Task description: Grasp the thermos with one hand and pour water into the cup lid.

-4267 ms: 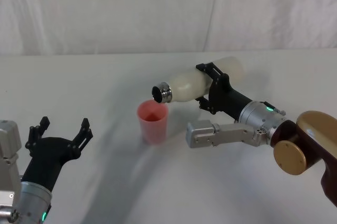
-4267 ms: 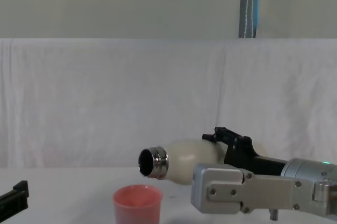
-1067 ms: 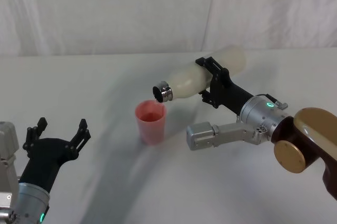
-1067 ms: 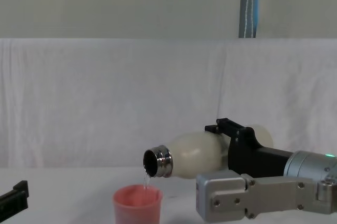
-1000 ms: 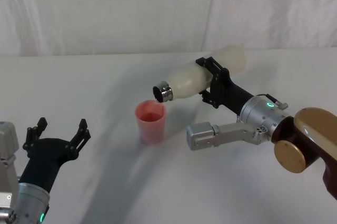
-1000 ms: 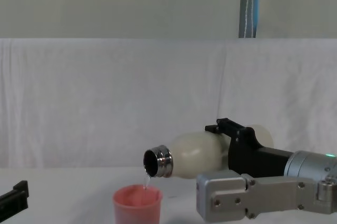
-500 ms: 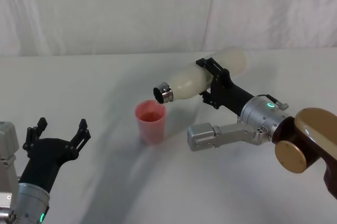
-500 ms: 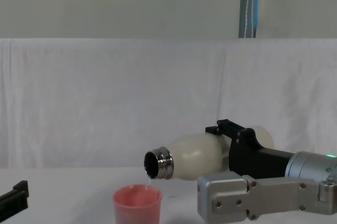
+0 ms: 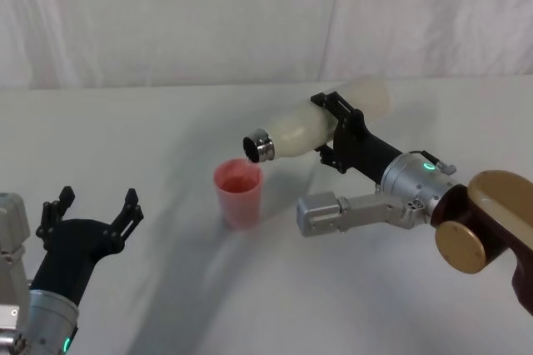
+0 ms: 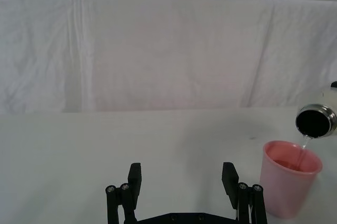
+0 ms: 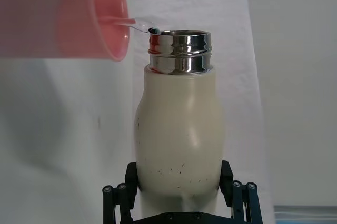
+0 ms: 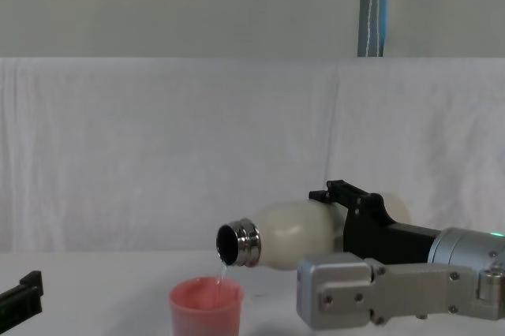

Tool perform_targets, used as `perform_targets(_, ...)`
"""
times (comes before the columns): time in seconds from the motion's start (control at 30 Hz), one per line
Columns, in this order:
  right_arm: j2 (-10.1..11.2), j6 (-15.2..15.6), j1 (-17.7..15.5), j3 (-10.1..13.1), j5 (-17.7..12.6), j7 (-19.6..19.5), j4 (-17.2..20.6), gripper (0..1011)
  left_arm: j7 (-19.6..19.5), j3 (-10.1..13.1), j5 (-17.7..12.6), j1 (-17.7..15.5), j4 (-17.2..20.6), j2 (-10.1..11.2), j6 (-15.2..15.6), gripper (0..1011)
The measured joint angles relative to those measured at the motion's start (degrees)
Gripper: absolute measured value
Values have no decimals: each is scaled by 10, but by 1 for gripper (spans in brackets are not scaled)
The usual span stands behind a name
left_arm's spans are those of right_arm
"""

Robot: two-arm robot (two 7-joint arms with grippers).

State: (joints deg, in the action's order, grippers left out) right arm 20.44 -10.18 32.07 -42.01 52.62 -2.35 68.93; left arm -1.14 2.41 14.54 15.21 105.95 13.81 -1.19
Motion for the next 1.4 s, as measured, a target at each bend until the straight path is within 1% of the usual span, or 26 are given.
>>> perform_targets(0.03, -1, -1, -1, 2, -4, 2, 0, 948, 0, 0, 0, 0, 0, 0, 0, 1001)
perform_targets(0.1, -5, -5, -6, 10, -23, 10, 0, 948, 0, 0, 0, 0, 0, 0, 0, 1001)
perform_targets(0.13, -5, -5, -6, 10, -23, 10, 0, 948, 0, 0, 0, 0, 0, 0, 0, 1001)
perform_targets(0.23, -9, -10, -10, 20, -44, 18, 1, 948, 0, 0, 0, 0, 0, 0, 0, 1001)
perform_targets(0.3, -10, -14, -12, 23, -52, 20, 1, 948, 0, 0, 0, 0, 0, 0, 0, 1001)
perform_targets(0.33, -12, -18, -16, 28, -65, 25, 3, 948, 0, 0, 0, 0, 0, 0, 0, 1001)
perform_targets(0.43, -14, -25, -21, 37, -84, 33, 7, 948, 0, 0, 0, 0, 0, 0, 0, 1001)
perform_targets(0.47, -16, -30, -26, 43, -102, 40, 11, 948, 0, 0, 0, 0, 0, 0, 0, 1001)
perform_targets(0.6, -21, -39, -38, 62, -141, 55, 22, 948, 0, 0, 0, 0, 0, 0, 0, 1001)
perform_targets(0.63, -24, -44, -48, 76, -176, 69, 31, 948, 0, 0, 0, 0, 0, 0, 0, 1001)
perform_targets(0.67, -24, -44, -48, 76, -176, 69, 31, 948, 0, 0, 0, 0, 0, 0, 0, 1001)
perform_targets(0.7, -25, -46, -54, 85, -194, 76, 38, 948, 0, 0, 0, 0, 0, 0, 0, 1001)
perform_targets(0.77, -27, -47, -62, 96, -214, 84, 45, 948, 0, 0, 0, 0, 0, 0, 0, 1001)
perform_targets(0.83, -30, -48, -76, 117, -254, 99, 58, 948, 0, 0, 0, 0, 0, 0, 0, 1001)
perform_targets(0.97, -37, -44, -92, 143, -301, 114, 69, 948, 0, 0, 0, 0, 0, 0, 0, 1001)
perform_targets(1.0, -42, -40, -100, 155, -325, 121, 73, 948, 0, 0, 0, 0, 0, 0, 0, 1001)
perform_targets(1.07, -48, -34, -108, 169, -350, 128, 79, 948, 0, 0, 0, 0, 0, 0, 0, 1001)
perform_targets(1.1, -54, -25, -117, 182, -377, 135, 85, 948, 0, 0, 0, 0, 0, 0, 0, 1001)
perform_targets(1.17, -60, -17, -124, 194, -400, 141, 89, 948, 0, 0, 0, 0, 0, 0, 0, 1001)
perform_targets(1.2, -67, -8, -132, 207, -424, 148, 94, 948, 0, 0, 0, 0, 0, 0, 0, 1001)
perform_targets(1.3, -77, 6, -143, 225, -460, 156, 102, 948, 0, 0, 0, 0, 0, 0, 0, 1001)
perform_targets(1.33, -84, 14, -150, 236, -483, 161, 106, 948, 0, 0, 0, 0, 0, 0, 0, 1001)
perform_targets(1.4, -89, 22, -156, 245, -504, 166, 109, 948, 0, 0, 0, 0, 0, 0, 0, 1001)
